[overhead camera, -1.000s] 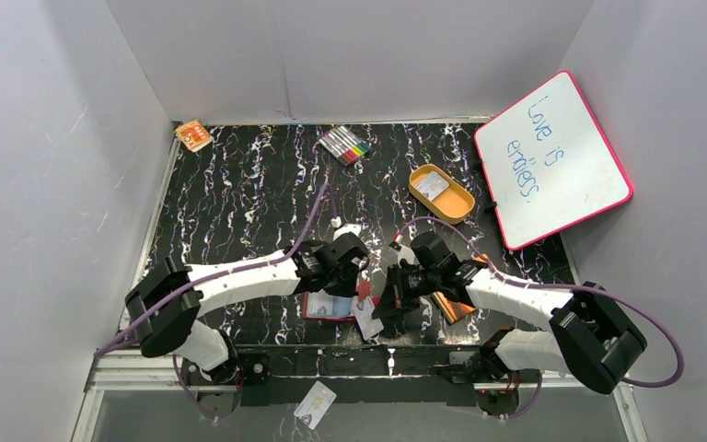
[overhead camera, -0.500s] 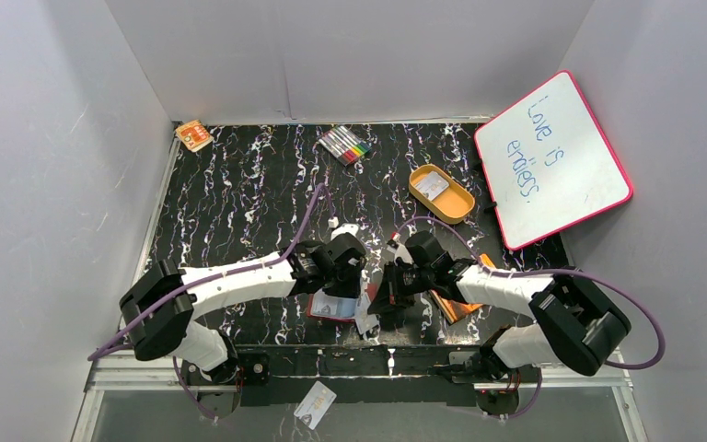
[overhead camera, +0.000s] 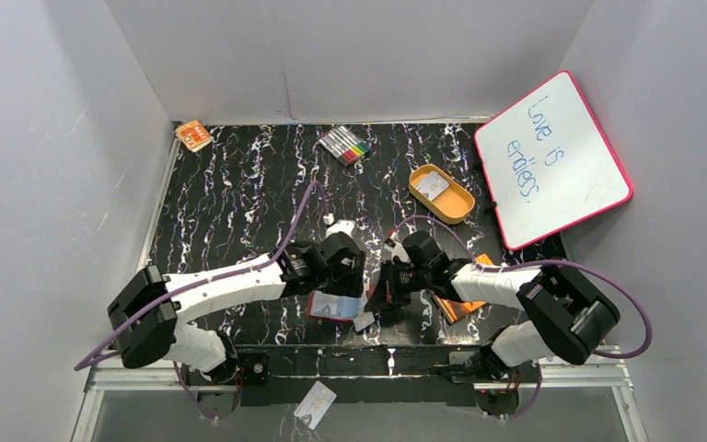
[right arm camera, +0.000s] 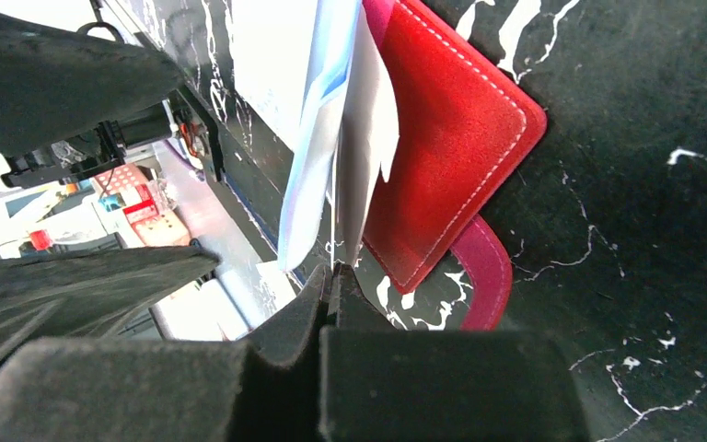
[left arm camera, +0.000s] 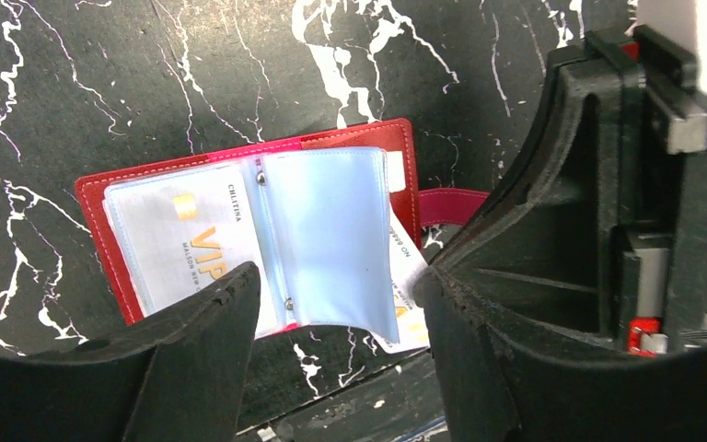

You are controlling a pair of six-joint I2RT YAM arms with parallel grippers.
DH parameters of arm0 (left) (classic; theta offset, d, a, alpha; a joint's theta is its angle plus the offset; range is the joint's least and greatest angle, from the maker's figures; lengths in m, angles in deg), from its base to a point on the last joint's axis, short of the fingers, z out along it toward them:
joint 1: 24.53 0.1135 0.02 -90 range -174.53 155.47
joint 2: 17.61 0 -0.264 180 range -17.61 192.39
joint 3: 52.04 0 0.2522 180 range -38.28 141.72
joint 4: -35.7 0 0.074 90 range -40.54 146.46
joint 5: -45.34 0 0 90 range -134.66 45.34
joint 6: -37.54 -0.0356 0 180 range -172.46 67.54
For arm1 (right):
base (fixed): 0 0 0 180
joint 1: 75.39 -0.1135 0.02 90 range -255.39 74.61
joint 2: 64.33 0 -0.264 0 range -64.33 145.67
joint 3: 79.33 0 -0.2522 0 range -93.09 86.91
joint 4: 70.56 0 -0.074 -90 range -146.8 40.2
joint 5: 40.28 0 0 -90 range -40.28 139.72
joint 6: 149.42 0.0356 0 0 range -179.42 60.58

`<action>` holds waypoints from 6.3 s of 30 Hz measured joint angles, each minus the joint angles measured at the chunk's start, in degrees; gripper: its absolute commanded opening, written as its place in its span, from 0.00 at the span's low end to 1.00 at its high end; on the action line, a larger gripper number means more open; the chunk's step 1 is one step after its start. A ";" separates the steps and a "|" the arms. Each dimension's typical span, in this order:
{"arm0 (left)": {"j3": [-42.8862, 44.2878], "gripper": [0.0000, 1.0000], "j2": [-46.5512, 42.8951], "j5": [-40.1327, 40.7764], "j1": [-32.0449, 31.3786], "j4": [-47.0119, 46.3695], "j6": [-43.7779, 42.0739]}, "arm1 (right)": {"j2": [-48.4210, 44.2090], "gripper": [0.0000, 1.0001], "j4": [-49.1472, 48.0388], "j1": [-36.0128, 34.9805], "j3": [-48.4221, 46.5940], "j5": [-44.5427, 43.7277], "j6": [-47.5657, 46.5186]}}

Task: Put the credit cards into the card holder
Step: Insert the credit card into the card holder.

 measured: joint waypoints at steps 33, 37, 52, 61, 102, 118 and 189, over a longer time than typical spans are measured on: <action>-0.07 0.60 5.92 -6.40 10.62 -6.78 -3.58 | 0.92 0.00 -4.20 -0.07 1.38 1.84 -0.04; -0.07 0.60 5.92 -7.02 10.82 -7.19 -3.61 | 0.92 0.00 -4.55 -0.09 1.38 1.84 -0.02; 1.55 0.52 11.78 -11.02 11.21 -7.65 -5.05 | 0.92 0.00 -4.68 -0.11 1.38 2.05 -0.07; 1.44 0.19 11.78 -12.50 11.21 -8.37 -5.77 | 0.92 0.00 -4.66 -0.11 1.38 2.05 -0.35; -0.63 0.00 7.30 -11.52 11.21 -7.23 -5.81 | -3.80 0.00 3.67 -0.20 0.63 -2.01 -0.85; -8.00 0.00 4.24 -8.55 11.21 -4.07 -4.57 | -4.59 0.00 2.54 -0.20 0.76 -4.26 0.85; 0.37 0.00 13.07 -2.05 7.76 0.09 -7.65 | -5.88 0.00 14.03 -1.01 -4.72 -4.92 -2.38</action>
